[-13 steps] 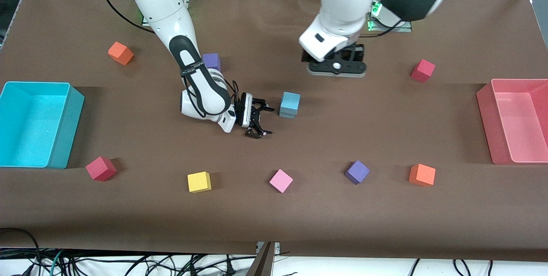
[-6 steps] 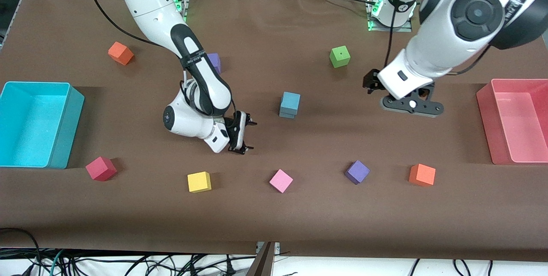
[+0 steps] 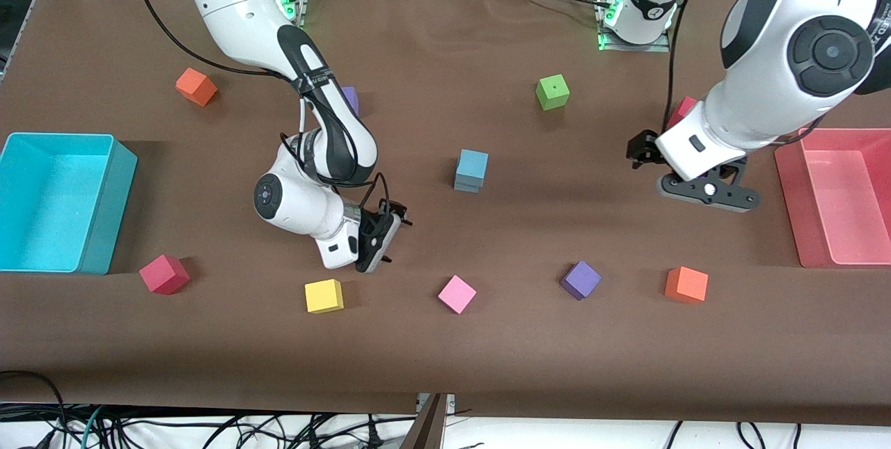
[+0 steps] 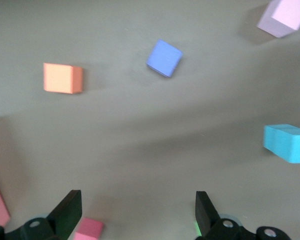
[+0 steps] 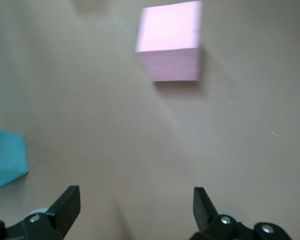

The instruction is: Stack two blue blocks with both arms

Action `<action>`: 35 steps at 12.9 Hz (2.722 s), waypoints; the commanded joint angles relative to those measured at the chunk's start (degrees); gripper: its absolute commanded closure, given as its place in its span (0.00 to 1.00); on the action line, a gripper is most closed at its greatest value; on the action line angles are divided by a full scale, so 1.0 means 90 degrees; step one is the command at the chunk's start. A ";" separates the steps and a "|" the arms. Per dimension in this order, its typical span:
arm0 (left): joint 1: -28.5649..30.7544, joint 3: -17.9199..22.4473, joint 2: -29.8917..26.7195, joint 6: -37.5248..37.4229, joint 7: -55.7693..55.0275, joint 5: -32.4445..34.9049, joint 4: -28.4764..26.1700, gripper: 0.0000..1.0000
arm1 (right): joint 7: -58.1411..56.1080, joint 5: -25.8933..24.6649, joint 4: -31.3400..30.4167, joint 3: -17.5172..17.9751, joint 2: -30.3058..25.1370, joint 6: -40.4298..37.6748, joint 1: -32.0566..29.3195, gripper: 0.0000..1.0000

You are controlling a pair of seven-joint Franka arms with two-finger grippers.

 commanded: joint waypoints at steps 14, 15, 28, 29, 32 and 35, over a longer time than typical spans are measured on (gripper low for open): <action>-0.0551 0.1800 -0.1615 -0.0174 0.0504 -0.0517 -0.1241 0.00 | 0.3075 -0.1973 0.0445 -0.1779 -0.1343 -0.2744 -0.1365 0.00; -0.0561 0.1800 -0.1556 -0.0253 0.0484 -0.0517 -0.1075 0.00 | 0.3055 -0.2158 0.0221 -0.1759 -0.1617 -0.2734 -0.1572 0.00; -0.0414 0.1772 -0.1262 0.0088 0.0834 -0.0830 -0.1004 0.00 | 0.5300 -0.4326 -0.1264 -0.0307 -0.4783 -0.4443 -0.3105 0.00; -0.0385 0.1781 -0.1311 0.0059 0.0855 -0.0849 -0.0976 0.00 | 0.5630 -0.4473 -0.1401 -0.0023 -0.4881 -0.4443 -0.3300 0.00; -0.0346 0.1810 -0.1399 0.0058 0.0845 -0.0869 -0.0936 0.00 | 0.6014 -0.4474 -0.1510 0.0194 -0.4959 -0.4579 -0.3370 0.00; -0.0346 0.1820 -0.1409 0.0049 0.0865 -0.0869 -0.0936 0.00 | 0.6501 -0.4474 -0.1568 0.0224 -0.4979 -0.4687 -0.3371 0.00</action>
